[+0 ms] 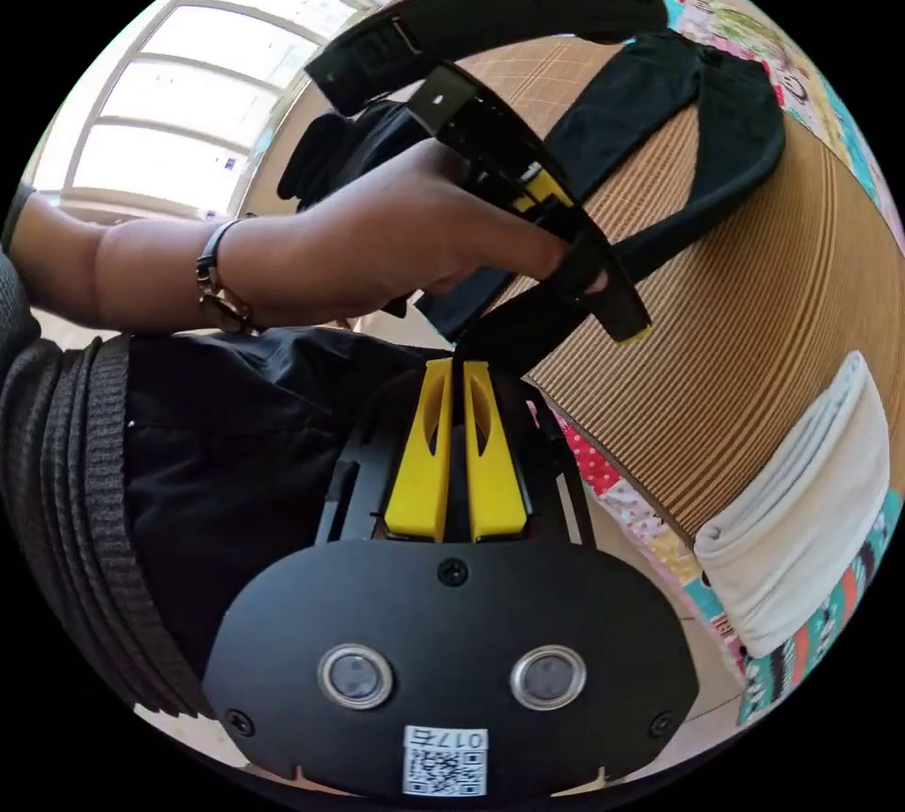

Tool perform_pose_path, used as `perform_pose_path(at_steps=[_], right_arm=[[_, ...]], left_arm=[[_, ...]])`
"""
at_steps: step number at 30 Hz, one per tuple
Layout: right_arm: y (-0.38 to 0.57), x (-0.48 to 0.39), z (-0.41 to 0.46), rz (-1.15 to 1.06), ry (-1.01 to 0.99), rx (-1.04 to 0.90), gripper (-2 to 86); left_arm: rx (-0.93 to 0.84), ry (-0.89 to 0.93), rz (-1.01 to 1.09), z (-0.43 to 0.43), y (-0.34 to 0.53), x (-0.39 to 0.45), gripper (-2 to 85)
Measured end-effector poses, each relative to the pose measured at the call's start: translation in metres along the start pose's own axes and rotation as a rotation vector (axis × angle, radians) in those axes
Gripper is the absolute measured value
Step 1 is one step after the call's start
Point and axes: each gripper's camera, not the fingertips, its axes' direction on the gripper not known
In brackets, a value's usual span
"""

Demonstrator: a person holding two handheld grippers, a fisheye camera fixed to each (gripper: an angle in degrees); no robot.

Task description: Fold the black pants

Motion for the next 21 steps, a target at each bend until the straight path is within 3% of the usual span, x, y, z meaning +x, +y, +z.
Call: perform_pose_path(at_steps=[2,6,9,12,14,17,21], right_arm=[[-0.005,0.012,-0.002,-0.132,-0.045,-0.112,2.6],[-0.01,0.066,-0.018,-0.22,-0.206,-0.219,3.5],[-0.035,0.157,-0.038,-0.053,-0.201,-0.259,4.7],[-0.084,0.271,-0.068,0.25,-0.138,-0.188,6.2],[-0.122,0.359,-0.096,0.547,-0.184,0.016,7.2],[-0.164,0.428,-0.121,0.703,-0.354,0.354,9.6],[-0.21,0.462,-0.13,0.792,-0.408,0.599,12.1]], left_arm=[[0.006,0.001,-0.041,0.006,0.003,-0.007,6.1],[0.071,0.173,-0.1,0.014,0.013,-0.026,4.5],[0.086,0.232,-0.174,0.017,0.019,-0.039,4.1],[0.097,0.255,-0.219,0.019,0.025,-0.045,3.7],[0.11,0.278,-0.246,0.02,0.029,-0.05,3.4],[0.132,0.318,-0.287,0.022,0.038,-0.058,2.4],[0.178,0.392,-0.325,0.019,0.051,-0.075,0.3]])
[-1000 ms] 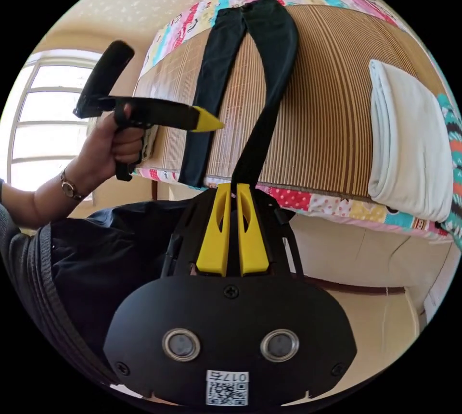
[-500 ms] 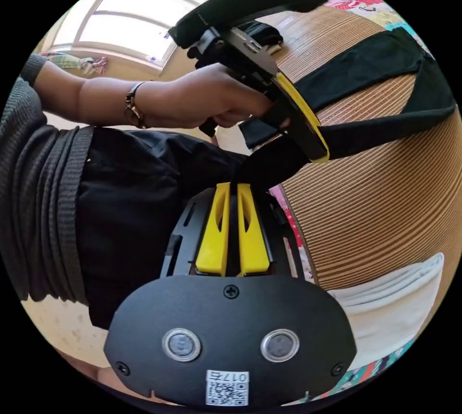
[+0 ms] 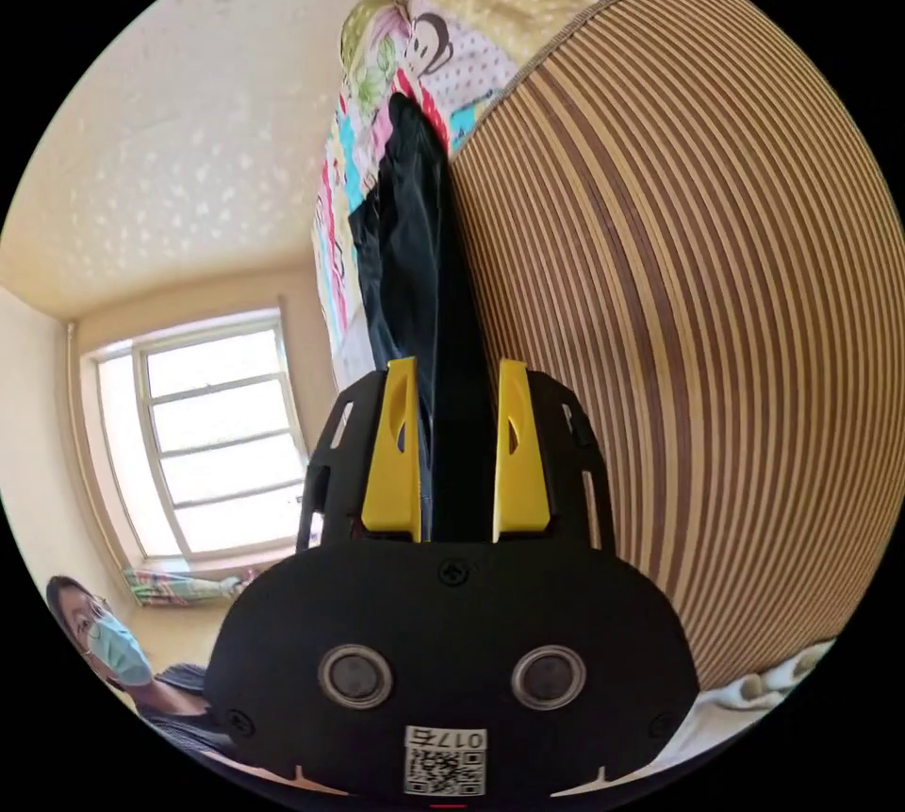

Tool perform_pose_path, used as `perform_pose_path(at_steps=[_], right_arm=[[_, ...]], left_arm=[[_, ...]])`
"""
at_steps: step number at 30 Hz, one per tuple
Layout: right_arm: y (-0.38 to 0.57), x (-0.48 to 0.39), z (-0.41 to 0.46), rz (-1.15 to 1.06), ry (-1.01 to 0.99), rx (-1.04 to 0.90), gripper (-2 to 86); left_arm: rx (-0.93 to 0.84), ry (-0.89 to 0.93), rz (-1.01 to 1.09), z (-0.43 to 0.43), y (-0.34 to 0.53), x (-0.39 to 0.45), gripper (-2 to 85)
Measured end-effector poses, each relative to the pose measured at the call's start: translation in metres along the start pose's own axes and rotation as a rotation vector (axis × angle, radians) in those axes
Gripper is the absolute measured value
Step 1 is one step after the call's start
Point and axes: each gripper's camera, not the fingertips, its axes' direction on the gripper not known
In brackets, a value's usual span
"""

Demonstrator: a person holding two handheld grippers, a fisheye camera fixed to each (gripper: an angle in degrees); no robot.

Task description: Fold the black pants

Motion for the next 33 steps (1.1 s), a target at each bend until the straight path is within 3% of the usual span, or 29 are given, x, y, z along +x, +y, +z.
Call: perform_pose_path(at_steps=[3,9,14,17,24,29,33], right_arm=[[-0.029,-0.008,0.021,0.053,0.055,0.066,12.5],[-0.061,-0.049,0.058,-0.12,0.292,0.01,7.8],[-0.033,-0.155,0.107,-0.454,0.734,0.032,2.8],[0.001,-0.224,0.151,-0.66,0.87,0.076,2.0],[0.012,-0.267,0.25,-0.688,0.664,-0.044,2.4],[0.034,-0.205,0.257,-0.525,0.296,-0.064,4.4],[0.101,-0.145,0.25,-0.56,0.284,-0.251,6.9]], left_arm=[[0.019,0.065,-0.001,-0.011,0.004,-0.014,-0.5],[0.081,0.203,-0.039,-0.03,0.018,-0.059,-0.9],[0.166,0.373,-0.096,-0.057,0.042,-0.098,-0.9],[0.196,0.481,-0.135,-0.081,0.06,-0.125,-0.9],[0.355,0.56,-0.305,-0.14,0.132,-0.219,-0.9],[0.375,0.386,-0.389,-0.173,0.143,-0.287,-0.9],[0.253,0.369,-0.312,-0.185,0.131,-0.311,-0.9]])
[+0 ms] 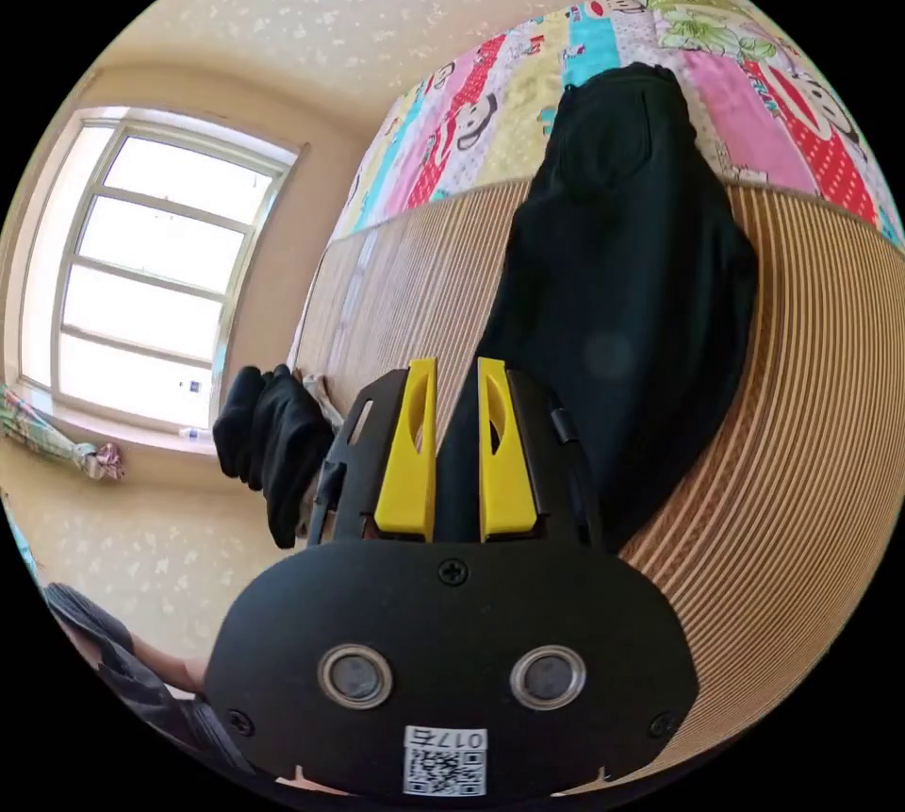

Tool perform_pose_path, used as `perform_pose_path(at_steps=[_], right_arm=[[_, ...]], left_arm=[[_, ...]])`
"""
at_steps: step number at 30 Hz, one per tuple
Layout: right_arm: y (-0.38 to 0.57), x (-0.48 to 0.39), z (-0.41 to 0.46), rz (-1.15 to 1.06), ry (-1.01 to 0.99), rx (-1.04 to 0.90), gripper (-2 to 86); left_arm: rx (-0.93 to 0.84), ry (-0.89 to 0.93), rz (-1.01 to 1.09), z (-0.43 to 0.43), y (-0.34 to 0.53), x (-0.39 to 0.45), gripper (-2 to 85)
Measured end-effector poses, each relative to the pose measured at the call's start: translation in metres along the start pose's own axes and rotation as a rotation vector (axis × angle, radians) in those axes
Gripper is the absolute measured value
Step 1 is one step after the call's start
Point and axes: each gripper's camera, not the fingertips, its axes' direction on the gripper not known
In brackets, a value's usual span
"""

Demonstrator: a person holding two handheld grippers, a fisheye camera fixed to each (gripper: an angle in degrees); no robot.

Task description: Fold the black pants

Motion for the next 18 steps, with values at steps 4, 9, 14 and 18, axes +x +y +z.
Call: perform_pose_path(at_steps=[4,9,14,18], right_arm=[[0.123,0.02,0.012,0.073,-0.055,-0.162,8.5],[0.231,0.042,0.012,0.27,-0.371,-0.104,13.2],[0.288,0.068,0.042,0.393,-0.955,0.184,21.7],[0.301,0.079,0.061,0.45,-0.951,0.202,12.2]], left_arm=[[-0.083,-0.1,0.09,-0.014,-0.005,0.017,-0.8],[-0.281,-0.12,0.242,-0.04,-0.014,0.057,-0.9],[-0.173,0.74,0.242,-0.081,-0.01,0.046,-0.8],[-0.256,0.283,-0.015,-0.063,0.0,-0.017,-0.8]])
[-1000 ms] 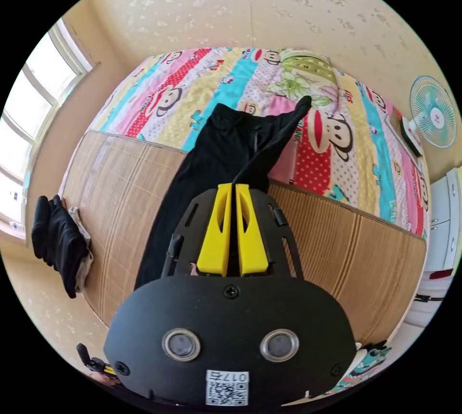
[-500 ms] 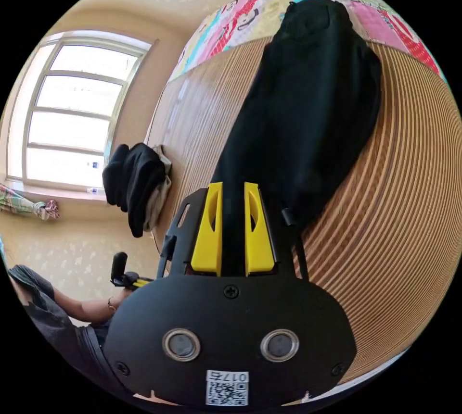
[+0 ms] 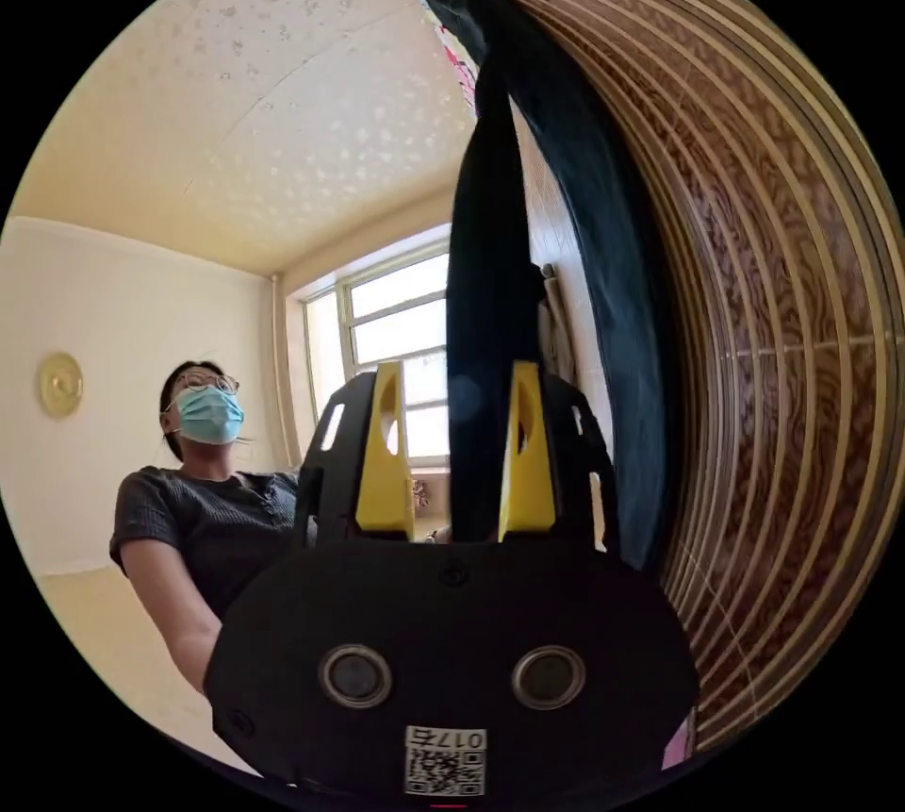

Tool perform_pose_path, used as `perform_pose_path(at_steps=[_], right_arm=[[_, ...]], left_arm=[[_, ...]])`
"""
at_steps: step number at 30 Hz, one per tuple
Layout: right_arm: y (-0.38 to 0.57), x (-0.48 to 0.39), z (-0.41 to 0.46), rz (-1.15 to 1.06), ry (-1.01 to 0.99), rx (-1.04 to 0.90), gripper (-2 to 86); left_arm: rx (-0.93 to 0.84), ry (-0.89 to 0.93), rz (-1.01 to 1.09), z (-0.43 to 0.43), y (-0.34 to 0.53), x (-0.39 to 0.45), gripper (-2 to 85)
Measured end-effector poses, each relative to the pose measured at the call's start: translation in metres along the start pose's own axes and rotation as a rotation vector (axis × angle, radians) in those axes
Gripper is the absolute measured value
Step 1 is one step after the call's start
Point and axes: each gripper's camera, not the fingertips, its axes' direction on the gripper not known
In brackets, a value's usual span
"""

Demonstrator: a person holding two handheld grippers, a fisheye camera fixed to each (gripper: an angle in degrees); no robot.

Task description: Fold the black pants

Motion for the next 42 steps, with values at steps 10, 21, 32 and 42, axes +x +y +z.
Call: perform_pose_path(at_steps=[10,21,32,42], right_arm=[[0.005,-0.017,-0.001,0.015,0.689,-0.075,2.4],[0.003,-0.01,-0.026,-0.003,0.664,-0.02,9.8],[-0.007,0.018,0.023,-0.014,0.847,-0.408,4.2],[0.03,0.029,-0.019,0.074,0.73,-0.322,8.9]], left_arm=[[-0.071,-0.332,0.07,0.022,0.011,0.017,-0.5],[-0.005,-0.621,0.16,-0.001,-0.004,0.068,6.8],[-0.142,-0.711,0.281,0.059,-0.051,0.069,3.2],[-0.177,-0.623,0.171,0.061,-0.026,0.053,6.1]])
